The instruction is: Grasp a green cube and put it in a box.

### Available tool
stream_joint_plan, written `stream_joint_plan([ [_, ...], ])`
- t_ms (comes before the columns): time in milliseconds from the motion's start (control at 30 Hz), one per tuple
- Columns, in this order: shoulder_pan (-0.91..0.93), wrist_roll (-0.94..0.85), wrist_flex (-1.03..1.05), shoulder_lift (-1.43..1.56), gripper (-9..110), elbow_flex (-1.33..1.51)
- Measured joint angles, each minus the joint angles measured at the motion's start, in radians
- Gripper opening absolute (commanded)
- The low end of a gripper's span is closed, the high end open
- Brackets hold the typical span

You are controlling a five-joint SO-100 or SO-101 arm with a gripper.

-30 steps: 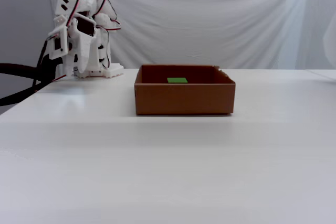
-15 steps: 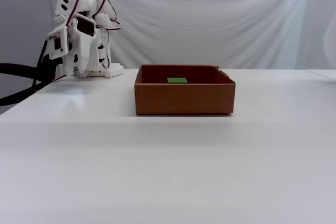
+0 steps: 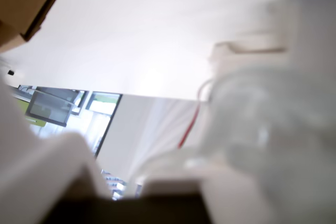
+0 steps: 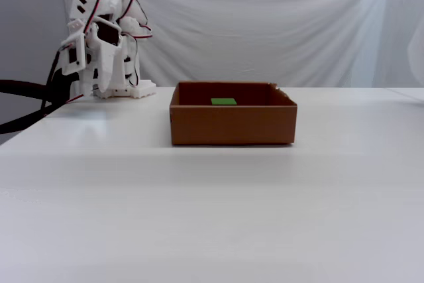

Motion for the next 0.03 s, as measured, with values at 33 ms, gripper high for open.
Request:
stream_joint_plan([
  [33, 0.000, 0.000, 0.000, 0.000, 22, 0.000],
])
